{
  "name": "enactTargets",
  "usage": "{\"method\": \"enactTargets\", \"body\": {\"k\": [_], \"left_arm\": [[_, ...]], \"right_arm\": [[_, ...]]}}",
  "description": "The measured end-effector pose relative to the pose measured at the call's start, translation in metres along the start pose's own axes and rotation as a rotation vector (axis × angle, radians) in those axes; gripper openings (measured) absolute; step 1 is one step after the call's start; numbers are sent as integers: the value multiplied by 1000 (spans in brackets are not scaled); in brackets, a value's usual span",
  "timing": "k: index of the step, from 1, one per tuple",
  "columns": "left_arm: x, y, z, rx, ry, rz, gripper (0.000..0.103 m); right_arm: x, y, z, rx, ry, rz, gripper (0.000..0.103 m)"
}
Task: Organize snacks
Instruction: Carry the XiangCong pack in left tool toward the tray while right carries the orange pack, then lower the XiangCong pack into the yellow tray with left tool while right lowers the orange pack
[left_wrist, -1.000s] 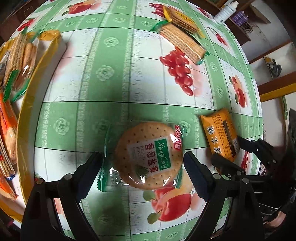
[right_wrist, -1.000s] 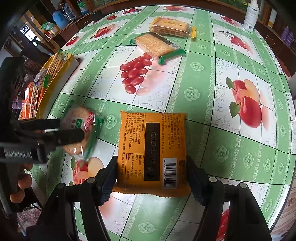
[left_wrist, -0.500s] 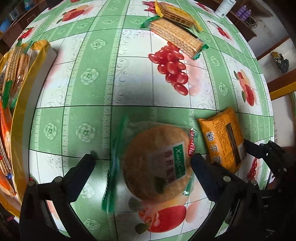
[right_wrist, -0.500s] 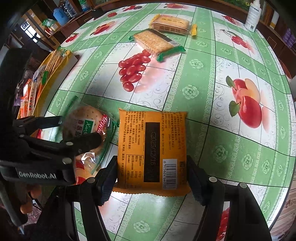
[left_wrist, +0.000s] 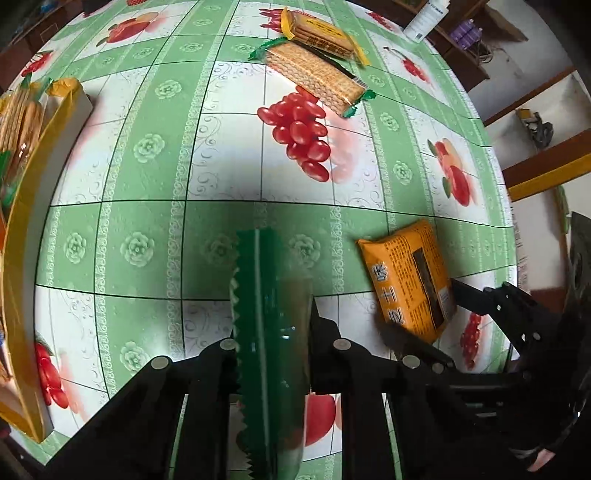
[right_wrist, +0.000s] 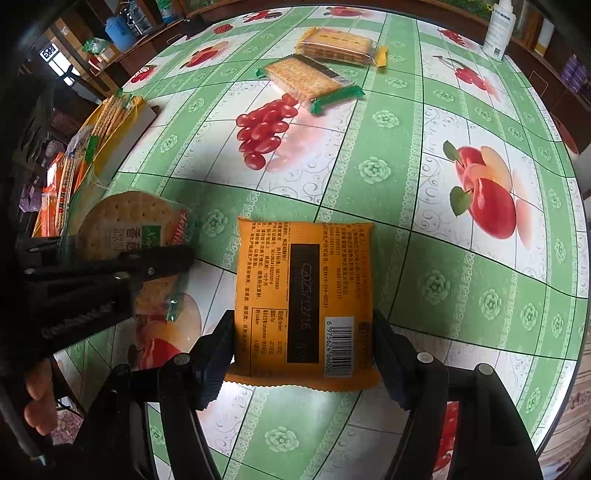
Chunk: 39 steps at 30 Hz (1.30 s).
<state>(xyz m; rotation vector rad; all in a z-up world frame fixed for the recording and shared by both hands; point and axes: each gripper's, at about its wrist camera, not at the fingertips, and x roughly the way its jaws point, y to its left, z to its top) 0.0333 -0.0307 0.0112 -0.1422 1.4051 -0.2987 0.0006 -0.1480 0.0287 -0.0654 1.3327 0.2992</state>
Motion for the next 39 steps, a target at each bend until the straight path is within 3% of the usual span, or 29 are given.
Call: {"method": "enactTargets", "body": {"k": [2, 6, 11, 16, 22, 27, 33, 39], "left_arm": [[-3, 8, -5, -34, 7, -48, 14], [-8, 17, -20, -39, 0, -64, 14], [-21, 20, -31, -11, -26, -35, 14], [-51, 52, -55, -24, -55, -28, 14], [-93, 95, -59, -77, -159, 27, 14], [-128, 155, -55, -180, -241, 91, 14], [-148, 222, -53, -290, -285, 181, 14], [-145, 253, -53, -334, -287, 258, 15]], "right_arm": [[0, 0, -1, 3, -9, -7, 71], [-4, 0, -5, 12, -35, 6, 71], [-15, 10, -9, -13, -56, 19, 71], [-22, 31, -7, -56, -51, 29, 71], [-30, 79, 14, -129, -74, 63, 71], [-34, 128, 43, -186, -108, 109, 70], [-31, 189, 82, -232, -147, 179, 70], [-5, 233, 116, -241, -148, 208, 70]]}}
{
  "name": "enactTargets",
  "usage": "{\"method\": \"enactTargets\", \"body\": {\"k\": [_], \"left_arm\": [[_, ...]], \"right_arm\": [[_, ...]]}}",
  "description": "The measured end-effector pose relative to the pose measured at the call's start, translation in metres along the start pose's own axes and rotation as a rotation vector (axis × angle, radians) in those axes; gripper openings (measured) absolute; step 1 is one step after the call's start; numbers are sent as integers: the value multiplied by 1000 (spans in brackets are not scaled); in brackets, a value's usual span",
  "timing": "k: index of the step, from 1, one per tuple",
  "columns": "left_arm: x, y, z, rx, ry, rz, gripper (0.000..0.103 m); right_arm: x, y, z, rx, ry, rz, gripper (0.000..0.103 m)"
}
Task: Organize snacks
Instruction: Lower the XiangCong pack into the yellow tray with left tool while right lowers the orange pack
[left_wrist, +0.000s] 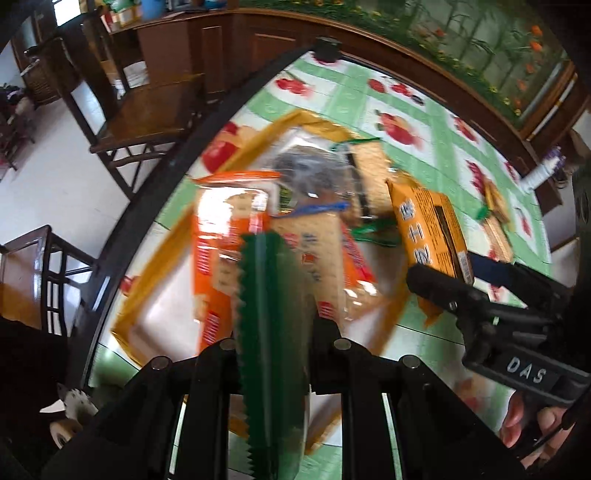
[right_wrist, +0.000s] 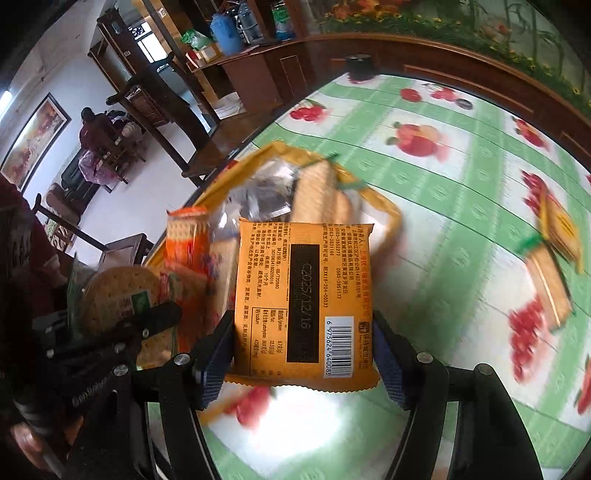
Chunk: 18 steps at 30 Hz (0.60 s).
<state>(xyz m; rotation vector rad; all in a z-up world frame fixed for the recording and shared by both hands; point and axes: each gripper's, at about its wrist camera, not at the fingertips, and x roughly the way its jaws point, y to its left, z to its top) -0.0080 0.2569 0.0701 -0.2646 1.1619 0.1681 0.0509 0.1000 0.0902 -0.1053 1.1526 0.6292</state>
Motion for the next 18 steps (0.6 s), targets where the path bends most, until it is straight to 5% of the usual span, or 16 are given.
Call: {"method": "enactTargets", "body": {"k": [3, 8, 18], "left_arm": [[1, 7, 1, -4, -13, 20, 18], [2, 8, 5, 2, -24, 29, 40], [-12, 17, 18, -50, -33, -86, 41]], "right_arm": [[17, 9, 12, -6, 7, -1, 70], [39, 18, 24, -16, 28, -17, 70], [46, 22, 32, -12, 29, -24, 71]]}}
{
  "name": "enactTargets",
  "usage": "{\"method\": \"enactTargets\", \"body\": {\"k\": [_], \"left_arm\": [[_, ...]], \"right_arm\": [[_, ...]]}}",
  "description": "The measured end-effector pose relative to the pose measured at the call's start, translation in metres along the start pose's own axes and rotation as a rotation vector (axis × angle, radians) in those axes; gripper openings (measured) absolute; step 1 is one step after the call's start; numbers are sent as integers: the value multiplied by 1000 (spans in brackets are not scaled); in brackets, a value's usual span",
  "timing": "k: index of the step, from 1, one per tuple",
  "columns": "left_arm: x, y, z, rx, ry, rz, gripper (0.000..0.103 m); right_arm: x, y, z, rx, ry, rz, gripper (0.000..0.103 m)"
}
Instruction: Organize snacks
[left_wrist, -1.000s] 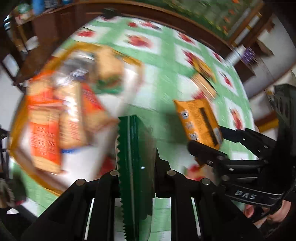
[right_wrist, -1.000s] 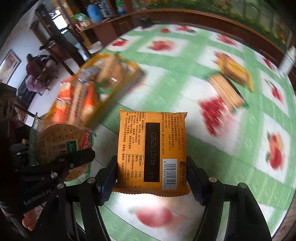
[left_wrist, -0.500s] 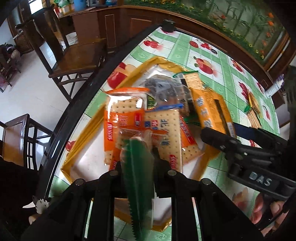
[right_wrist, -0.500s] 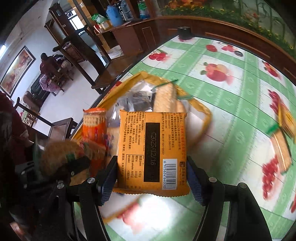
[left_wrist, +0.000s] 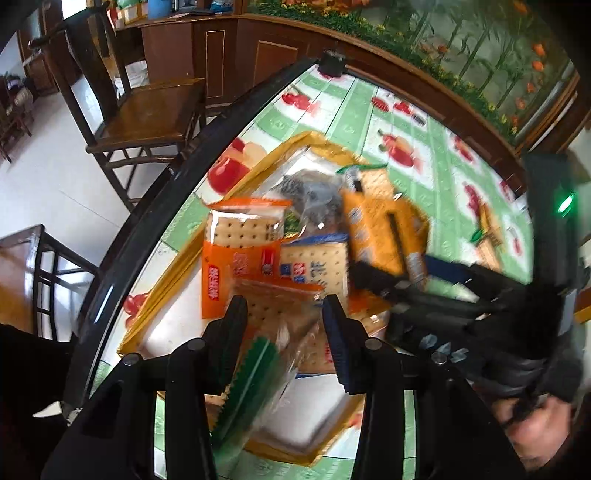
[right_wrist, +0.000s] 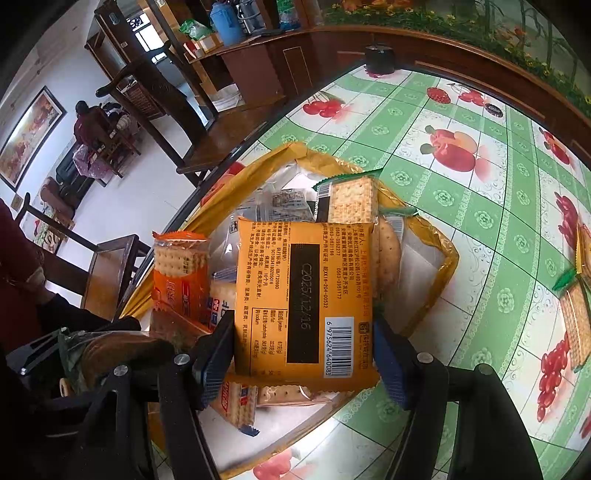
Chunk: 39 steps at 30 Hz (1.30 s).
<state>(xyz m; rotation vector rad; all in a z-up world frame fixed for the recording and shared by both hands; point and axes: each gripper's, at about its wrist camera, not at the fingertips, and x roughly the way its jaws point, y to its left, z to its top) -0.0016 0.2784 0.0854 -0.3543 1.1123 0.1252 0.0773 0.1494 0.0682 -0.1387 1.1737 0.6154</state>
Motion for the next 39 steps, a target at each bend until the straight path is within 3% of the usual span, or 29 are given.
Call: {"method": "enactTargets", "body": {"k": [4, 12, 21, 25, 33, 36, 39], "left_arm": [[-14, -4, 7, 15, -46, -1, 47], [-22, -15, 10, 64, -110, 59, 48], [-18, -31, 10, 49, -108, 63, 48], [-9, -68, 9, 100, -84, 27, 48], [29, -160, 10, 228, 38, -65, 48], [45, -184, 11, 255, 90, -72, 48], [56, -196, 7, 262, 128, -92, 47]], "right_arm": [[5, 2, 0, -9, 16, -7, 73], [-1, 2, 2, -10, 4, -12, 73], [-39, -17, -2, -2, -101, -23, 82], [-58, -60, -18, 85, -125, -55, 82], [-107, -216, -58, 270, -162, -221, 87], [-122, -264, -51, 293, -189, -239, 87], [-118, -290, -22, 186, -147, -279, 88]]}}
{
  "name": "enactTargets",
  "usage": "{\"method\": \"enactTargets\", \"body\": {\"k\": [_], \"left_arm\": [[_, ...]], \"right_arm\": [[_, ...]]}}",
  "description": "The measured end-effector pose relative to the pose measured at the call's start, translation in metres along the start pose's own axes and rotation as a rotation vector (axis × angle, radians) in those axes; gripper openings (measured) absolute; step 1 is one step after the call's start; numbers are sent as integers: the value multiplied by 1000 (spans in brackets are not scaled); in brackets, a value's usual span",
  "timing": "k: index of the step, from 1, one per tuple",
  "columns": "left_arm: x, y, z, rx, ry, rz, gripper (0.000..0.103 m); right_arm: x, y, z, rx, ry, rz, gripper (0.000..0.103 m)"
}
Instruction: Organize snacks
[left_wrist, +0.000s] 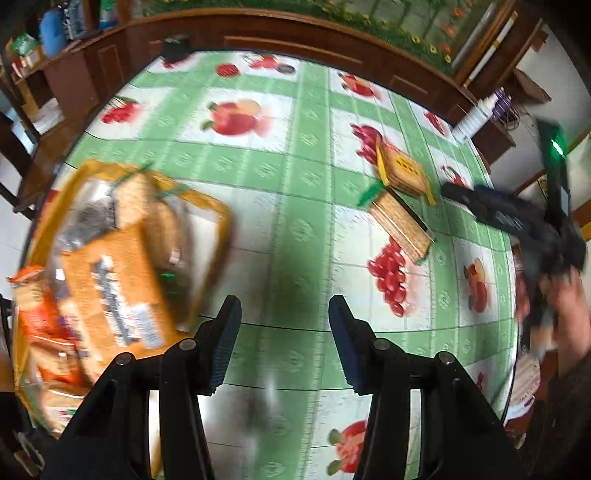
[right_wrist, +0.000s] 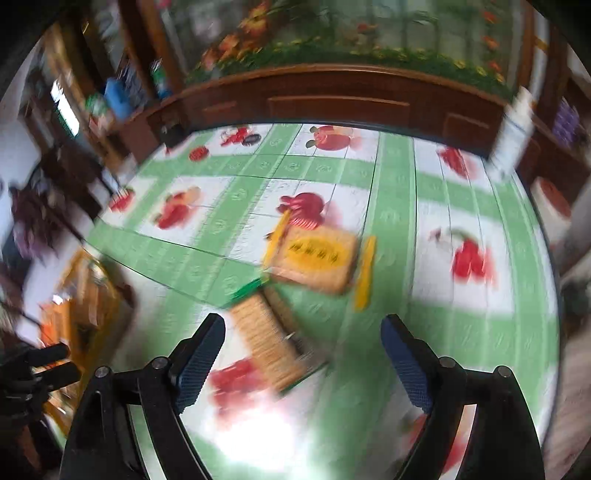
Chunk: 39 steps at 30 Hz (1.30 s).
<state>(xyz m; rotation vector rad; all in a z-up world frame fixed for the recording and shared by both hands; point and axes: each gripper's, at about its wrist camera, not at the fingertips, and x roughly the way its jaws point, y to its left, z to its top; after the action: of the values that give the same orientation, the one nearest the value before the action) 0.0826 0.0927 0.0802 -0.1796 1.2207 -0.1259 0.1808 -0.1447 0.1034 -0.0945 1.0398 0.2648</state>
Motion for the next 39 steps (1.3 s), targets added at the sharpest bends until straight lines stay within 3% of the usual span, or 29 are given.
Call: {"method": "enactTargets", "body": {"k": [4, 15, 21, 24, 28, 34, 37, 39], "left_arm": [[14, -2, -8, 4, 55, -7, 47], [17, 3, -16, -20, 94, -26, 47], [19, -7, -7, -11, 107, -44, 47], [30, -14, 3, -31, 127, -52, 47], [46, -33, 24, -61, 142, -72, 47], [73, -67, 58, -177, 131, -155, 48], [85, -98, 63, -127, 157, -187, 50], [92, -120, 61, -42, 175, -155, 51]], "right_arm": [[35, 5, 26, -222, 50, -57, 88], [103, 26, 36, -516, 174, -63, 89], [117, 16, 43, -436, 209, -2, 90], [112, 11, 38, -443, 216, -4, 83], [98, -12, 21, -364, 213, 3, 76], [70, -45, -19, -265, 219, -40, 75], [55, -58, -41, -220, 241, -28, 75], [50, -64, -49, -208, 256, -42, 76]]}}
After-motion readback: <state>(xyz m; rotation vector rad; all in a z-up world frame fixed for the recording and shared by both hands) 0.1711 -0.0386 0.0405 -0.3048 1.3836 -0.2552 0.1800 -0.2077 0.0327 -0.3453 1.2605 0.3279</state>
